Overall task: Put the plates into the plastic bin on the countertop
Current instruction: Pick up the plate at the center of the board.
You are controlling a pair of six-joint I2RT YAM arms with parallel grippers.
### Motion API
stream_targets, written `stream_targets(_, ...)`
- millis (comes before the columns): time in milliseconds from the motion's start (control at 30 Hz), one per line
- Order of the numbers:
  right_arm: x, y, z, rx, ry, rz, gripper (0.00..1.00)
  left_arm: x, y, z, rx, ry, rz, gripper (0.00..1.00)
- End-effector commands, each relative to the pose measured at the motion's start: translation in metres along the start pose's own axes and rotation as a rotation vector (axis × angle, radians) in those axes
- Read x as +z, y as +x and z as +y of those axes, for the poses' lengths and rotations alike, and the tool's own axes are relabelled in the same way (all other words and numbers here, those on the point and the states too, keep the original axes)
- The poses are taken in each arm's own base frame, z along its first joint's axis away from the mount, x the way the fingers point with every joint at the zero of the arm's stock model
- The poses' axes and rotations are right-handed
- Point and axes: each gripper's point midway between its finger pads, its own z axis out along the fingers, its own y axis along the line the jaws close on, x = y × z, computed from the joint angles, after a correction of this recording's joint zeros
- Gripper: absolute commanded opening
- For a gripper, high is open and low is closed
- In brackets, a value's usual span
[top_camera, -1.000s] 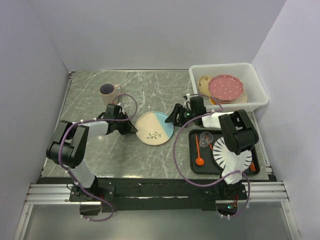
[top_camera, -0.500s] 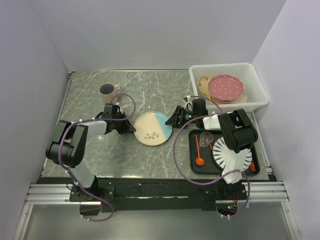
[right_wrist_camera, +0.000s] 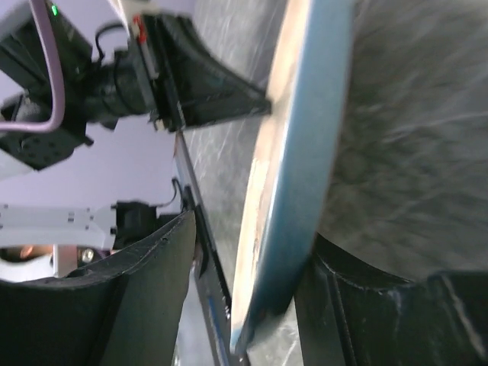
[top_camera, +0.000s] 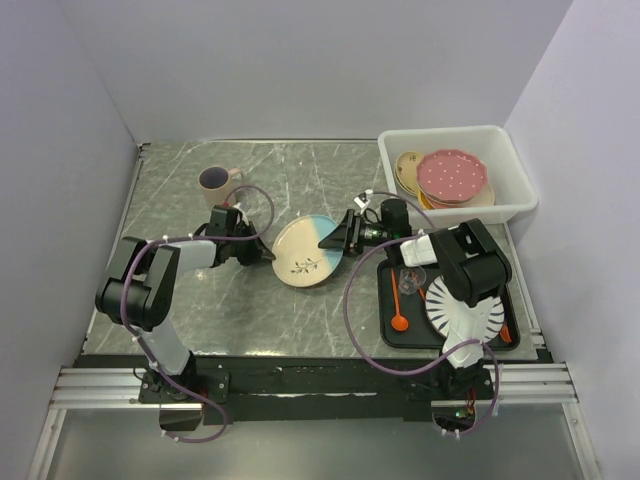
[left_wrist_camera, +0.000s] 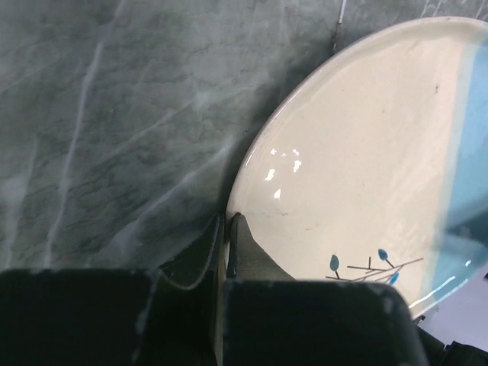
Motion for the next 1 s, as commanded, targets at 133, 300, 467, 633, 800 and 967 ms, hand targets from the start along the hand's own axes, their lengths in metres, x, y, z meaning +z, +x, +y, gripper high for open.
stream_targets(133,0.013,0.011,0.040,-0.129,-0.088,0.098,0.48,0.012,0.037,0.027,-0.002,-0.110,0.098,0.01)
stream_targets(300,0.014,0.014,0.036,-0.141,-0.054,0.115,0.15,0.012,0.037,0.026,-0.001,-0.106,0.095,0.01)
stream_targets(467,0.014,0.012,0.033,-0.144,-0.037,0.109,0.00,0.011,0.036,0.025,0.002,-0.104,0.093,0.01)
stream_targets(633,0.014,0.012,0.034,-0.147,-0.033,0.106,0.00,0.005,0.031,0.018,0.025,-0.081,0.069,0.01)
stream_targets(800,0.012,0.012,0.035,-0.152,-0.029,0.104,0.00,-0.004,0.021,0.009,0.059,-0.067,0.027,0.16)
stream_targets(967,0.012,0.010,0.037,-0.157,-0.026,0.096,0.00,-0.014,0.013,0.000,0.085,-0.052,-0.005,0.42)
